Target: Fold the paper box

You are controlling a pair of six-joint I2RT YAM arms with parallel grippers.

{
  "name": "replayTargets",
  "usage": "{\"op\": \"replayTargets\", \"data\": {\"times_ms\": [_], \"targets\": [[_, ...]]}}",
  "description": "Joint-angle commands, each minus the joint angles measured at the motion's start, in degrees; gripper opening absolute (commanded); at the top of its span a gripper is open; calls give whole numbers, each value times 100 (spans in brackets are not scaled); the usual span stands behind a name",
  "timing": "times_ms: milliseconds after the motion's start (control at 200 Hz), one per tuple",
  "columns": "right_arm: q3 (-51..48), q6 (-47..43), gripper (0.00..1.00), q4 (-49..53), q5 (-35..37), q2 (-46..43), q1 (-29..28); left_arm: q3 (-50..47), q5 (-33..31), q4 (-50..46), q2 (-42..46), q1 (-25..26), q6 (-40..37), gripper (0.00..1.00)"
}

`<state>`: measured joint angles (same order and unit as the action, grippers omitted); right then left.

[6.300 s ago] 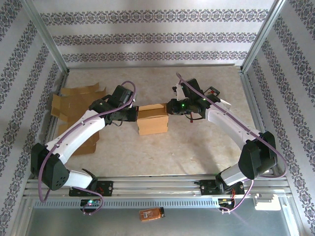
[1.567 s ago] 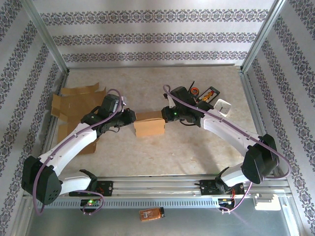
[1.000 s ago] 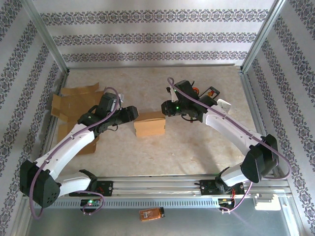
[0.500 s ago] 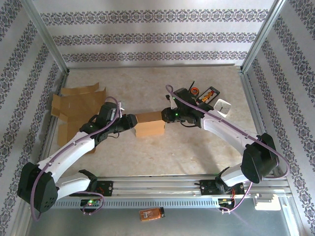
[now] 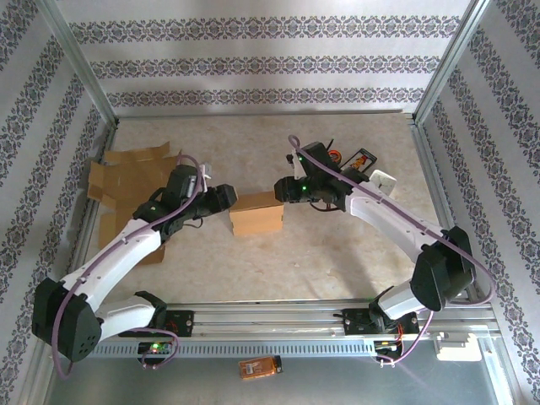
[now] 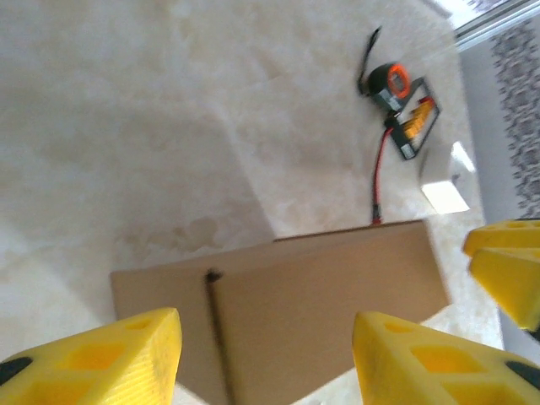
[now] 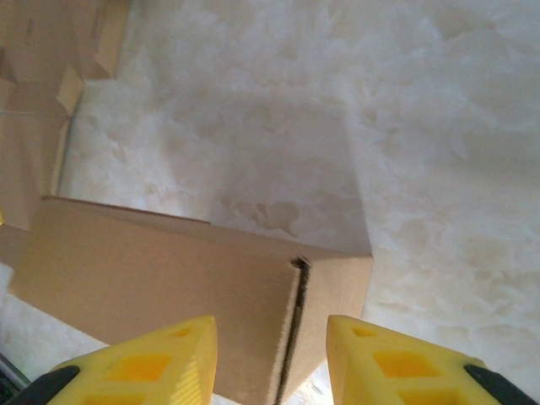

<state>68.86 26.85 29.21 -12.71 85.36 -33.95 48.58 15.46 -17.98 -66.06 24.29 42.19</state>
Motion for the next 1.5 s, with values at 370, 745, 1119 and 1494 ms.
{"op": "replayTargets", "data": {"times_ms": [370, 745, 1119, 1494], "targets": [[-1351, 261, 19, 222, -70, -963, -339, -742, 1031, -326, 892, 90, 52, 17], [-2264, 1437, 72, 347, -310, -2249, -406, -847, 524, -1393, 1525, 468, 527, 78], [-2851, 1439, 92, -551, -854, -1139, -918, -1890, 354, 314, 752, 1874, 1956, 80], [-2836, 2142, 60, -1572, -867, -708, -1054, -1600, -152, 1670, -511, 2373, 1988, 60]]}}
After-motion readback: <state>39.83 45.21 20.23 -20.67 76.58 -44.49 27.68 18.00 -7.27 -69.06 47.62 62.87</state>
